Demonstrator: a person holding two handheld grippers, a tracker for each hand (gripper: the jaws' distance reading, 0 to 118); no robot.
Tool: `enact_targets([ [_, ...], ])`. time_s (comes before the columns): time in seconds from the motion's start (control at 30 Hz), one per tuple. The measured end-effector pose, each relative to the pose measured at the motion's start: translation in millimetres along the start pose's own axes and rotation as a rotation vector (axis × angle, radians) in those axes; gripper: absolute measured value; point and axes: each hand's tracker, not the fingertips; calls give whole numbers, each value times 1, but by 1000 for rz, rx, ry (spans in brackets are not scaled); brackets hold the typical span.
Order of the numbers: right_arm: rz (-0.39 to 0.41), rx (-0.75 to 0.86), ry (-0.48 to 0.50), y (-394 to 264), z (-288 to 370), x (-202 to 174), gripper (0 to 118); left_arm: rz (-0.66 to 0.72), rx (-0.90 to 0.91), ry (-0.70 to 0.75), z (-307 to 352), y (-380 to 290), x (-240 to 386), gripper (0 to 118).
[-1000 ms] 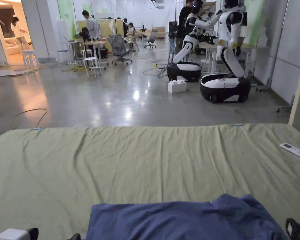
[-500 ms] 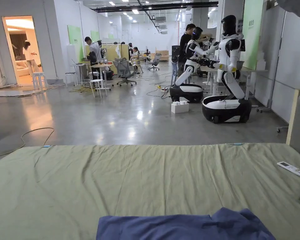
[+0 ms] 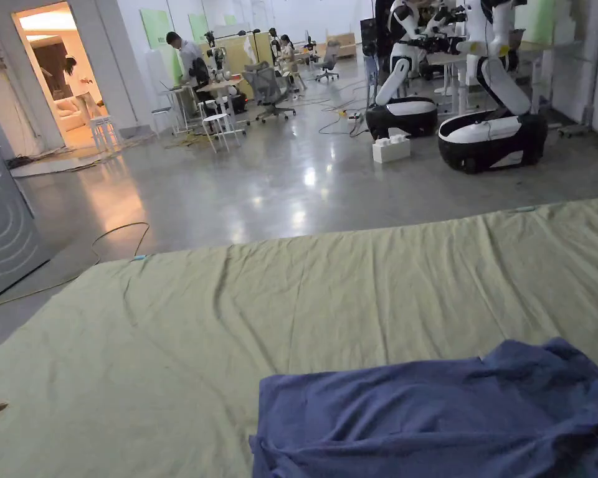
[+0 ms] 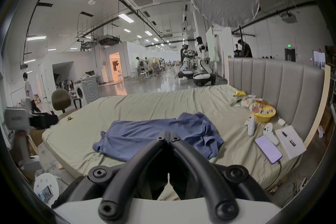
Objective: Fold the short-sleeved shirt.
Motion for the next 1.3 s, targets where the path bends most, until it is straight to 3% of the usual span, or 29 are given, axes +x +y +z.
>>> enact_targets([
  [0.07, -4, -13, -7, -5, -4, 2, 0, 63, -67, -41, -47, -15, -18, 37],
  [0.13, -17, -39, -16, -11, -6, 4, 0, 69, -195, -10, -101, -30, -31, 72],
  [0.17, -22, -53, -16, -13, -7, 5, 0, 46, -233, 32, -119, -37, -34, 78],
  [0.37, -26, -147, -39, -30, -14, 20, 0, 42, -369, 51, -206, -65, -52, 78],
  [0.4, -28, -159, -50, -31, -15, 21, 0, 37, -396, 58, -216, -69, -53, 75],
  [0.43, -33, -171, -59, -33, -16, 23, 0, 33, -428, 58, -222, -71, -51, 63],
  [0.5, -40, -185, -73, -36, -19, 28, 0, 20, -504, 60, -232, -77, -49, 6],
  [0.63, -30, -229, -91, -39, -29, 35, 0, -180, -500, 94, -233, -91, -23, 6],
  [0.77, -15, -258, -90, -39, -51, 46, 2, -149, -539, 89, -242, -89, -28, 5],
  [0.8, -14, -258, -89, -39, -60, 51, 14, -144, -550, 86, -243, -88, -28, 5],
  [0.83, -15, -254, -88, -39, -73, 58, 37, -149, -555, 81, -244, -86, -30, 5],
  [0.87, -30, -253, -91, -40, -85, 64, 37, -154, -557, 77, -244, -86, -30, 5],
  [0.9, -81, -293, -108, -43, -106, 75, 45, -153, -559, 74, -244, -87, -32, 5],
  [0.97, -137, -343, -142, -50, -146, 95, 76, -139, -563, 69, -246, -86, -33, 5],
  [1.03, -176, -369, -190, -57, -183, 112, 70, -123, -567, 66, -246, -86, -35, 5],
  [1.17, -259, -479, -297, -74, -251, 140, 69, -117, -575, 54, -247, -84, -37, 5],
  [1.2, -280, -536, -319, -81, -266, 145, 65, -112, -575, 52, -246, -85, -38, 5],
  [1.27, -275, -583, -281, -95, -282, 147, 41, -109, -564, 52, -244, -85, -37, 5],
  [1.3, -204, -609, -335, -100, -286, 142, 40, -107, -557, 54, -243, -87, -36, 5],
])
